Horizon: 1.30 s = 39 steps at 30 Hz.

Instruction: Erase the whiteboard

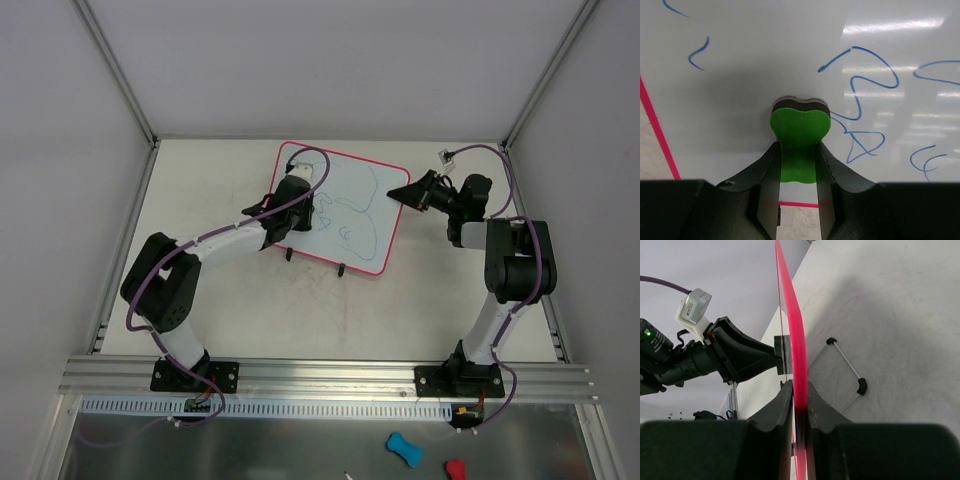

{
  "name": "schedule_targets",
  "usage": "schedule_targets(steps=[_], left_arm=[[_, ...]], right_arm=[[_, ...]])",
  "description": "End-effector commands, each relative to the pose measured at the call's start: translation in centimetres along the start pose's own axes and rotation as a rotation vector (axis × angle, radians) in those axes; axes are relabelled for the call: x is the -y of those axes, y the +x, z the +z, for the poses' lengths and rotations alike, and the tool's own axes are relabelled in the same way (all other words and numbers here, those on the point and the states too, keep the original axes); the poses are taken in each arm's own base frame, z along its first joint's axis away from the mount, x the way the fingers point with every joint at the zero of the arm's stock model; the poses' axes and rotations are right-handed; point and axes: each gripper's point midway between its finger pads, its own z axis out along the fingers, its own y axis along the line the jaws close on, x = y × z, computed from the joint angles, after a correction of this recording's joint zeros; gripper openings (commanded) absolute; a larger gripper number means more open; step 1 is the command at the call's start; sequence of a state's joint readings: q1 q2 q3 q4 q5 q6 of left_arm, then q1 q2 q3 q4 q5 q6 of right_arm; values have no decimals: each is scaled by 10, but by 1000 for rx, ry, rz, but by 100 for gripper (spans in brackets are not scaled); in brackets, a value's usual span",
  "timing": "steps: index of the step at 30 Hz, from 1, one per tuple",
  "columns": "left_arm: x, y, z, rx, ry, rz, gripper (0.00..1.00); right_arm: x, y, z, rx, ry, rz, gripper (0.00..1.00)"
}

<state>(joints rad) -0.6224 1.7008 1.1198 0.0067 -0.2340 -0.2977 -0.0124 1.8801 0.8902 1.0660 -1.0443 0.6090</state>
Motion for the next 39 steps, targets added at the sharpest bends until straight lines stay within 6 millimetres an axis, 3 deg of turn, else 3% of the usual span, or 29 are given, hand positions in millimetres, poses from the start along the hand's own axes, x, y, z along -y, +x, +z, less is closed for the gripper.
schedule_targets(steps=[1,7,19,39], left_arm=[[23,17,8,-38,38,34,0],[40,26,7,-46,53,64,0],[102,49,12,-64,126,181,0],[162,79,0,-53,191,358,0]], right_arm=[[-16,-6,2,11,-36,-86,0],[-15,-5,2,10,-35,-85,0],[-16,-5,2,9,-36,-85,0],[-15,-5,2,10,-34,-84,0]])
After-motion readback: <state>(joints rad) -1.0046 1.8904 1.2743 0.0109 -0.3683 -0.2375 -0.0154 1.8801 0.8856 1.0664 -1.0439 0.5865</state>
